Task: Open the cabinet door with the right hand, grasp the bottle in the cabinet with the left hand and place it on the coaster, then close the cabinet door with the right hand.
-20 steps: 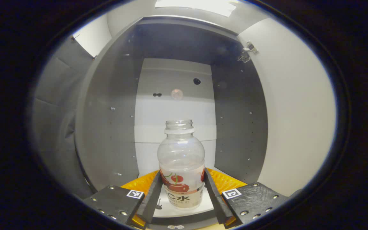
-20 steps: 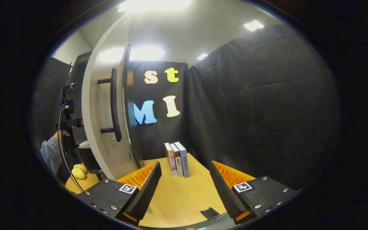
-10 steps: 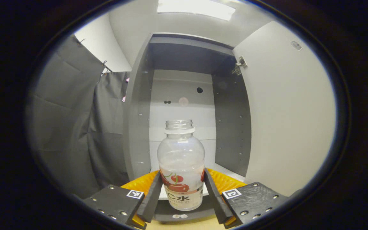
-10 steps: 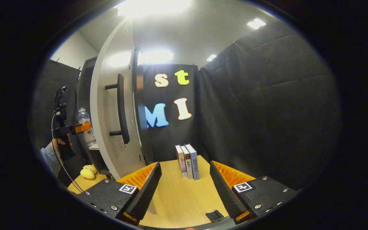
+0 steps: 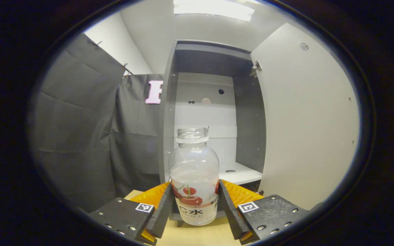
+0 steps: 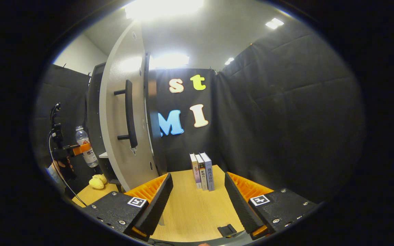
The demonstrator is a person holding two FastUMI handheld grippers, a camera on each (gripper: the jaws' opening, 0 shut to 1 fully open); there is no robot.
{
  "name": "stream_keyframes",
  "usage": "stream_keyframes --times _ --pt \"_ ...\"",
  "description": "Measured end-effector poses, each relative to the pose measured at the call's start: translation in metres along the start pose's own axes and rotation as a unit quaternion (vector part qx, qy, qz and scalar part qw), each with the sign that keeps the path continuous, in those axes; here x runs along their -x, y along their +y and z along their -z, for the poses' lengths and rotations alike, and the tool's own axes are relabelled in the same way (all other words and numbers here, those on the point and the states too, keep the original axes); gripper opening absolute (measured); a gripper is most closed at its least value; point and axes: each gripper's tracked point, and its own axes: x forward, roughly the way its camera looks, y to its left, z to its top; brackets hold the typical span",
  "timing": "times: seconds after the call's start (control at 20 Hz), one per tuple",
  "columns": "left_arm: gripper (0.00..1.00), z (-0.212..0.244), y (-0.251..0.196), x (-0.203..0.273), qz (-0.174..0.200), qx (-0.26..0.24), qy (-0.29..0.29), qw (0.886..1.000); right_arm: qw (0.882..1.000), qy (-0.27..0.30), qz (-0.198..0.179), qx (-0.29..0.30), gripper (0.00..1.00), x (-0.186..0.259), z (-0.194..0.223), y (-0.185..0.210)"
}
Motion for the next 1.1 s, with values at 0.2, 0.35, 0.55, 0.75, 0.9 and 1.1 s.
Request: stream_keyframes --times 0.2,0.35,0.55,0.75,0.9,1.1 --pt "0.72 0.02 0.008 0.028 -0.012 0.012 0.001 1.0 1.0 0.005 -0.012 -0.004 0.94 0.003 0.005 0.0" --pt "0.75 0.04 0.018 0.044 -0.017 0.012 0.011 1.0 1.0 0.005 -0.017 0.001 0.94 0.003 0.006 -0.002" --pt "0.74 0.07 0.028 0.064 -0.026 0.029 0.019 0.999 1.0 0.005 -0.016 -0.009 0.94 0.0 0.007 -0.002" --pt "0.75 0.111 0.035 0.08 -0.021 0.032 0.036 0.999 1.0 0.004 -0.01 -0.002 0.94 -0.004 0.011 -0.001" --pt "0.75 0.142 0.042 0.091 -0.032 0.046 0.056 0.997 1.0 0.01 0.003 -0.003 0.91 -0.01 0.018 -0.004" --pt "0.72 0.173 0.044 0.093 -0.039 0.039 0.073 0.996 1.0 0.023 0.018 -0.008 0.94 -0.017 0.025 -0.011"
